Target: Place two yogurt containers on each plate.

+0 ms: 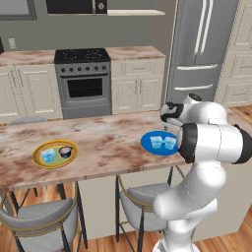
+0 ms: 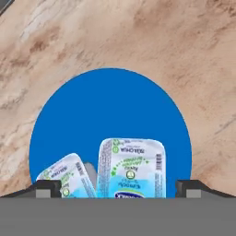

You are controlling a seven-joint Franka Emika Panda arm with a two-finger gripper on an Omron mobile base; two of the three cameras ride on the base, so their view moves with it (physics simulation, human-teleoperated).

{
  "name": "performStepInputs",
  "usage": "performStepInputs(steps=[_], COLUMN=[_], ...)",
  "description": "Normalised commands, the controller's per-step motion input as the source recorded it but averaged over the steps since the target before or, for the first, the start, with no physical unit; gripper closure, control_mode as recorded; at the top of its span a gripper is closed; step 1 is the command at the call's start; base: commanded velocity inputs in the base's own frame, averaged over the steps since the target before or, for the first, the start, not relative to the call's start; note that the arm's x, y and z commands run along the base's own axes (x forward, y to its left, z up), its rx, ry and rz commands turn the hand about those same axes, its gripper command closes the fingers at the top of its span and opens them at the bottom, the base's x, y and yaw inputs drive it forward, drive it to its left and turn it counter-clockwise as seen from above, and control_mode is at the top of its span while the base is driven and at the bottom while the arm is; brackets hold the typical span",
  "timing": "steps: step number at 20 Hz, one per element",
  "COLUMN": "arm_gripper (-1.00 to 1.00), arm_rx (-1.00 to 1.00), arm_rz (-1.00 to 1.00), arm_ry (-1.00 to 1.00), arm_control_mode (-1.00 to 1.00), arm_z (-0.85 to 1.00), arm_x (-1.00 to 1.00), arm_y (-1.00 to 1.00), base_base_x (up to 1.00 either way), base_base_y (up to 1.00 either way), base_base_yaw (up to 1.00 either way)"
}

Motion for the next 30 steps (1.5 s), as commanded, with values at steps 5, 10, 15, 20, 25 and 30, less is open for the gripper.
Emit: performStepInputs(steps=[5, 10, 15, 20, 25, 30], arm_gripper=[-1.00, -1.00, -1.00, -1.00, -1.00, -1.00], arm_rx=[0.00, 0.00, 0.00, 0.00, -0.06, -0.11], arm_rz=[0.00, 0.00, 0.00, 0.00, 0.00, 0.00], arm_ry=[-0.19, -0.04, 0.00, 0.00, -0.02, 0.00], arm_control_mode=[-1.00, -1.00, -1.00, -1.00, -1.00, -1.00], arm_z=[0.66, 0.85, 0.80, 0.63, 0.39, 0.05], arm_x=[-0.36, -0.26, -0.32, -0.47, -0.59, -0.61], arm_y=[0.02, 0.17, 0.16, 0.16, 0.10, 0.03], base_base_x=[0.00, 0.00, 0.00, 0.00, 0.00, 0.00], base_base_y=[0.00, 0.00, 0.00, 0.00, 0.00, 0.00], base_base_yaw=[0.00, 0.00, 0.00, 0.00, 0.00, 0.00])
